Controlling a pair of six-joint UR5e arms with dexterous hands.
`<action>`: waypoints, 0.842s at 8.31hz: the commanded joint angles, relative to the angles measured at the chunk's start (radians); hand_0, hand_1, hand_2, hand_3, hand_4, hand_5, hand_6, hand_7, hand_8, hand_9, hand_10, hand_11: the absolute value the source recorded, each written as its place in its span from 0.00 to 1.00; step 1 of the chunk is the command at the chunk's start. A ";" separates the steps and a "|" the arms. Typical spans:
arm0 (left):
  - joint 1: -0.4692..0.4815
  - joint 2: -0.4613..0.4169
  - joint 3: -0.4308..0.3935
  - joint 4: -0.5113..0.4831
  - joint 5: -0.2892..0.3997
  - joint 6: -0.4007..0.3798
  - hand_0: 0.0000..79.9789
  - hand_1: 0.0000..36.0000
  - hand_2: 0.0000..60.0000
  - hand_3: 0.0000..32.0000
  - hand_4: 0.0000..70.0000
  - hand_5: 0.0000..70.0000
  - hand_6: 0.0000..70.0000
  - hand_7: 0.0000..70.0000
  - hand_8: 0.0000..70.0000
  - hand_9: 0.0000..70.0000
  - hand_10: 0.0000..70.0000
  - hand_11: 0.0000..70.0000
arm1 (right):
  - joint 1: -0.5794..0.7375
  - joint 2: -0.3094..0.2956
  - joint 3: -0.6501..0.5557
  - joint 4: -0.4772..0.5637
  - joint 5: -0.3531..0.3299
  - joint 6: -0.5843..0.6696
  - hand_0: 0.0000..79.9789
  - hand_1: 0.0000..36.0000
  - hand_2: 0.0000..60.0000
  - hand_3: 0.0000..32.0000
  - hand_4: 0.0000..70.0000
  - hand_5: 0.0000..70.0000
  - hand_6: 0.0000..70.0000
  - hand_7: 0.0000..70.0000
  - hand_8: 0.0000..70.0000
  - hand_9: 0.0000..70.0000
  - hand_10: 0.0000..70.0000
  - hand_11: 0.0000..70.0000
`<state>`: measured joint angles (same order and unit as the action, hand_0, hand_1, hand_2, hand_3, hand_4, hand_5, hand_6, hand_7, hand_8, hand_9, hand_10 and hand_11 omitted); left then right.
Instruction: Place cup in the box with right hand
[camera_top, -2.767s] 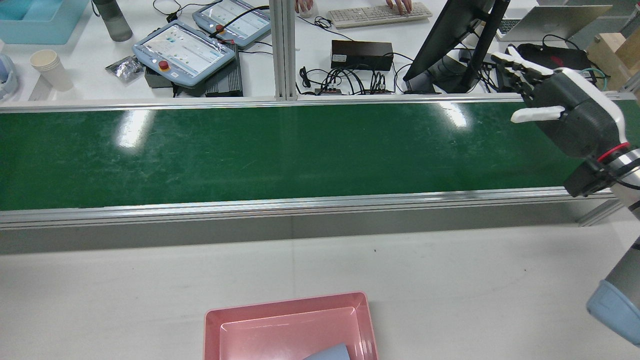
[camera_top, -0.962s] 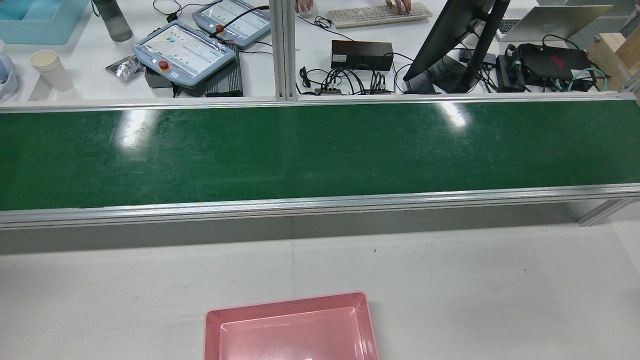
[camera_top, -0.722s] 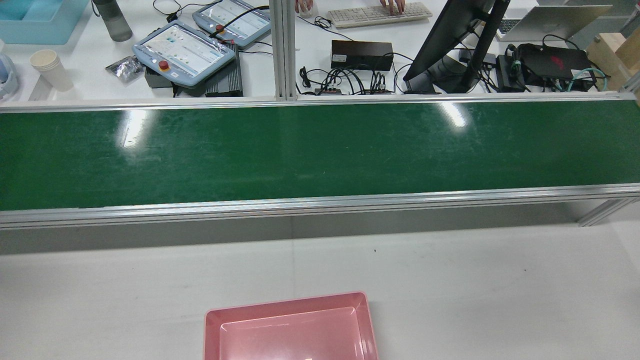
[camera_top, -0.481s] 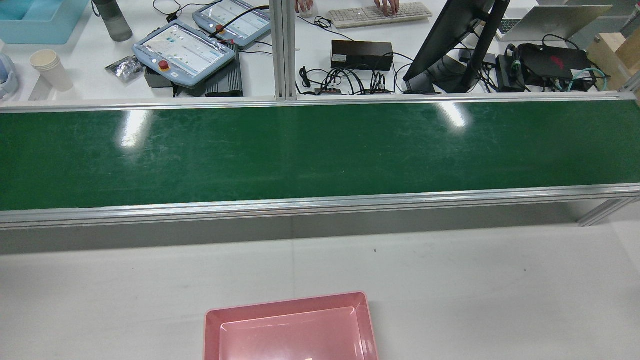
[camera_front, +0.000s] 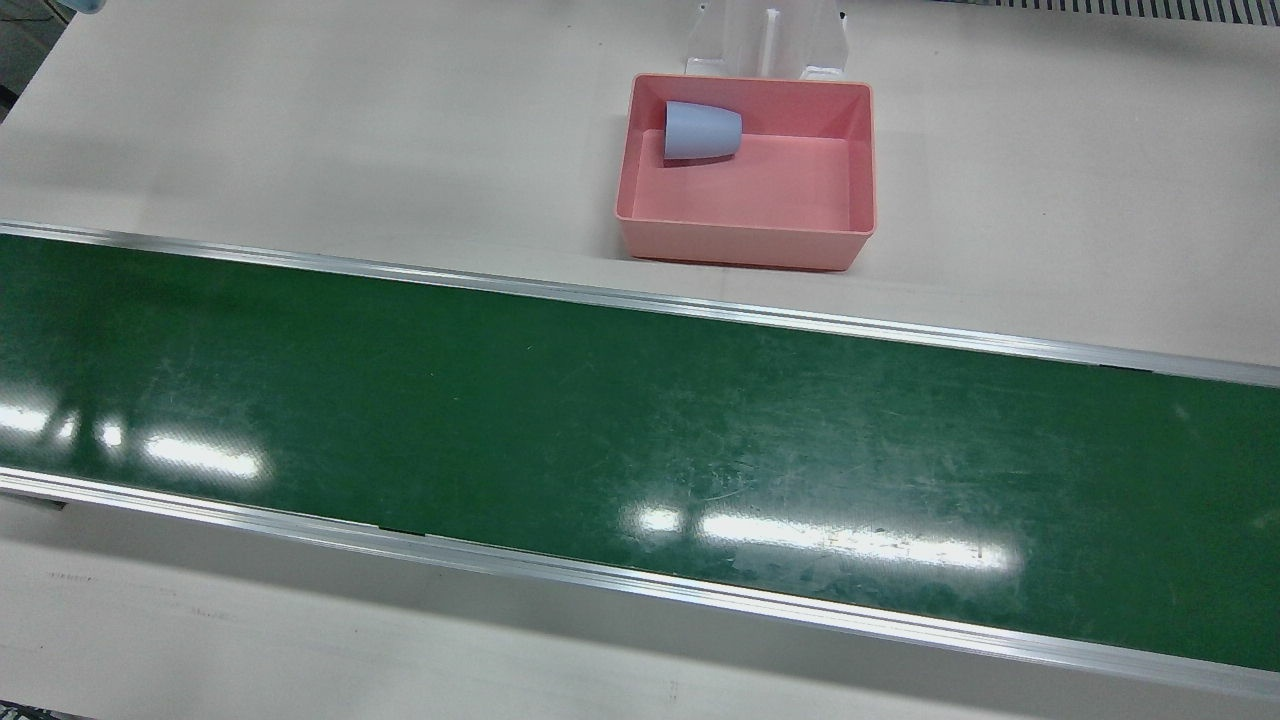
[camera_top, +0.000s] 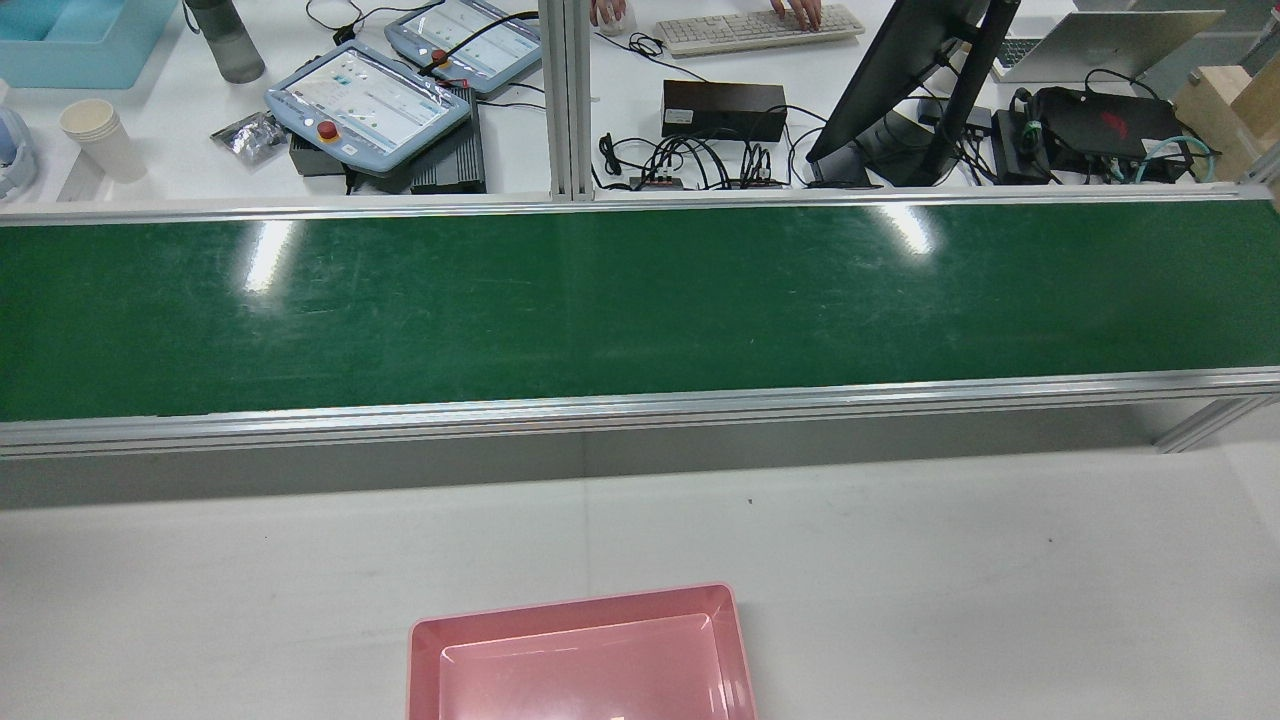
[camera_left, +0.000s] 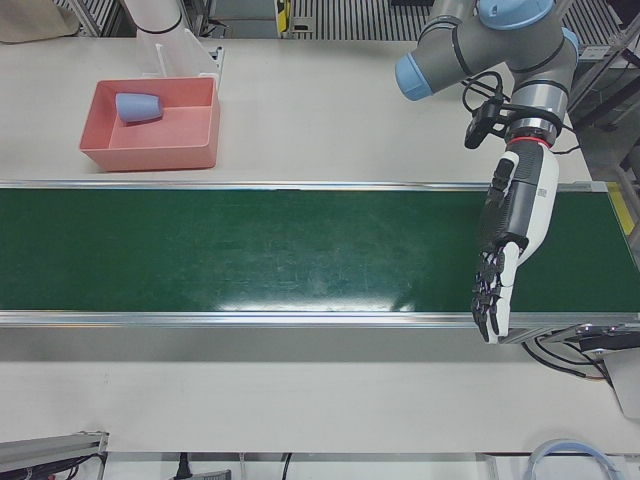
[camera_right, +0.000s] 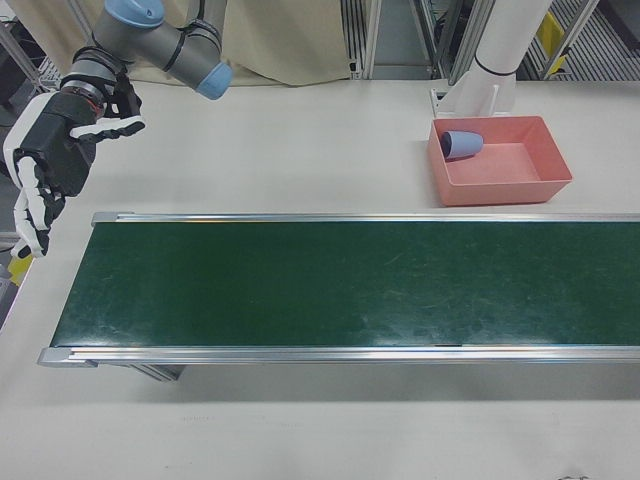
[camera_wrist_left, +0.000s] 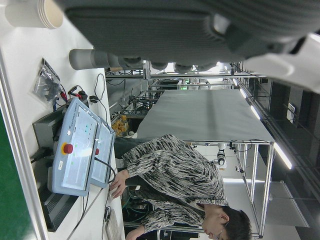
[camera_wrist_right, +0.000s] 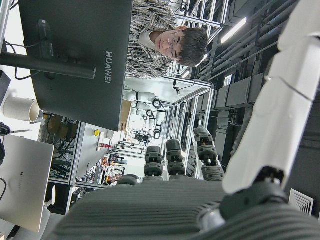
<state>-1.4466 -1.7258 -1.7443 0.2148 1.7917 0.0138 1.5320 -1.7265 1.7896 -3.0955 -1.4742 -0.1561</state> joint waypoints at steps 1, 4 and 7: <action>0.000 0.000 0.002 0.000 0.000 0.000 0.00 0.00 0.00 0.00 0.00 0.00 0.00 0.00 0.00 0.00 0.00 0.00 | -0.001 0.001 0.002 0.000 0.000 0.000 0.62 0.40 0.00 0.00 0.00 0.08 0.09 0.30 0.11 0.20 0.00 0.00; 0.000 0.000 0.000 0.000 0.000 0.000 0.00 0.00 0.00 0.00 0.00 0.00 0.00 0.00 0.00 0.00 0.00 0.00 | -0.004 0.002 0.002 0.000 -0.002 0.000 0.62 0.40 0.00 0.00 0.00 0.08 0.09 0.31 0.12 0.20 0.00 0.00; 0.000 0.000 0.000 0.000 0.000 0.000 0.00 0.00 0.00 0.00 0.00 0.00 0.00 0.00 0.00 0.00 0.00 0.00 | -0.004 0.001 0.002 -0.002 -0.002 0.000 0.63 0.41 0.00 0.00 0.00 0.08 0.09 0.31 0.11 0.20 0.00 0.00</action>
<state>-1.4466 -1.7257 -1.7440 0.2148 1.7917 0.0138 1.5280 -1.7251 1.7915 -3.0962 -1.4750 -0.1565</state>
